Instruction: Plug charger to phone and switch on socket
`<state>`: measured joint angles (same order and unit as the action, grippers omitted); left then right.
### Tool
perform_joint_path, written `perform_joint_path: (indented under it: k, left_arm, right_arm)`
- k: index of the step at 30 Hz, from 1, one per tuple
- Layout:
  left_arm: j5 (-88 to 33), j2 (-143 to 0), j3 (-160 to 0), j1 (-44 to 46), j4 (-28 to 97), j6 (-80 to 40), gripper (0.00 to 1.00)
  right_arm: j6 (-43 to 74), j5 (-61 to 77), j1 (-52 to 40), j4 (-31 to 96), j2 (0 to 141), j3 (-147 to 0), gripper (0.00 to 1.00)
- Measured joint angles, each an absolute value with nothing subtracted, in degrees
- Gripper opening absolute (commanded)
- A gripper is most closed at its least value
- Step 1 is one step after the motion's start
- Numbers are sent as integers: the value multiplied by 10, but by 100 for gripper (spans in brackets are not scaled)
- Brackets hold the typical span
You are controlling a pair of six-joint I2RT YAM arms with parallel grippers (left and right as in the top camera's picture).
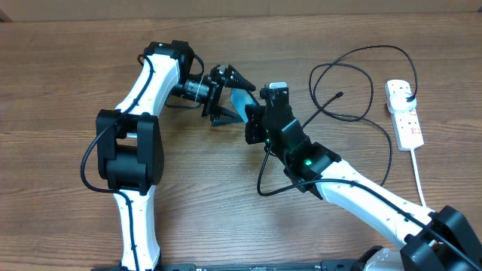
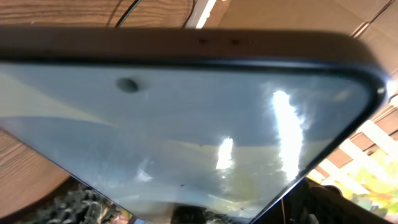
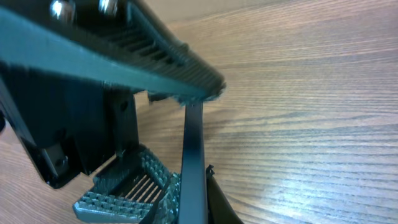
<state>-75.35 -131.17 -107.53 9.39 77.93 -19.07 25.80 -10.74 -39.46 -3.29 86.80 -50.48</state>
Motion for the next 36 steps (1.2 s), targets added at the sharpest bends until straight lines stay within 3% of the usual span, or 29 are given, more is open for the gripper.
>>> perform_joint_path:
  k: [11,16,26,30,36]
  left_arm:
    - [-726,-1309,-1137,72,810,-167,100]
    - [-608,-1256,-1190,56,864,-154,100]
    - [-330,-988,-1208,55,953,-148,100]
    - [-264,-891,-1136,55,909,-168,100]
    - [-235,-732,-879,55,721,-231,99]
  right_arm:
    - [263,-112,-350,88,796,-506,4]
    - [318,-112,-259,223,671,-506,4]
    - [389,-37,-112,384,507,-497,4]
    - [417,30,-90,308,496,-449,4]
    - [486,214,-90,40,521,-336,4]
